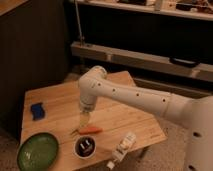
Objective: Place the pepper in the ceramic bowl
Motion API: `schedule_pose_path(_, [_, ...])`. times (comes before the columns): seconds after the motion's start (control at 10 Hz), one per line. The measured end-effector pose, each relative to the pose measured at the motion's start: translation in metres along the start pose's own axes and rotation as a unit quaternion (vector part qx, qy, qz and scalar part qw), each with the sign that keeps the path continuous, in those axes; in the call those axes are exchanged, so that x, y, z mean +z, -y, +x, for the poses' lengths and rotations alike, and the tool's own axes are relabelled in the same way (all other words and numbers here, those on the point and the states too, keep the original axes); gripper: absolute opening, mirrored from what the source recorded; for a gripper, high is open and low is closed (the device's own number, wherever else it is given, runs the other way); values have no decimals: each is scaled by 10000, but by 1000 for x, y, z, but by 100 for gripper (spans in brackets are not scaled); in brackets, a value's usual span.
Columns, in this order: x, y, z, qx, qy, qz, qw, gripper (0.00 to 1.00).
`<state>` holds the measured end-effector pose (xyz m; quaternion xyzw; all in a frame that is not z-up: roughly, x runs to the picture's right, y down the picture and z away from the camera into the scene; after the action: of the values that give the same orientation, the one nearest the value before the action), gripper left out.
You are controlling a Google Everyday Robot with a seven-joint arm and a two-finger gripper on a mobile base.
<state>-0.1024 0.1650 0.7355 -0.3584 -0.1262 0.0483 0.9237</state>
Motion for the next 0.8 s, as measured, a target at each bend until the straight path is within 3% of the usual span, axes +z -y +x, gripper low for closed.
schedule_pose_path(0.4, [37, -20, 7, -61, 8, 43, 10000, 80])
schedule_pose_path(0.8, [50, -3, -18, -97, -7, 145, 9998, 80])
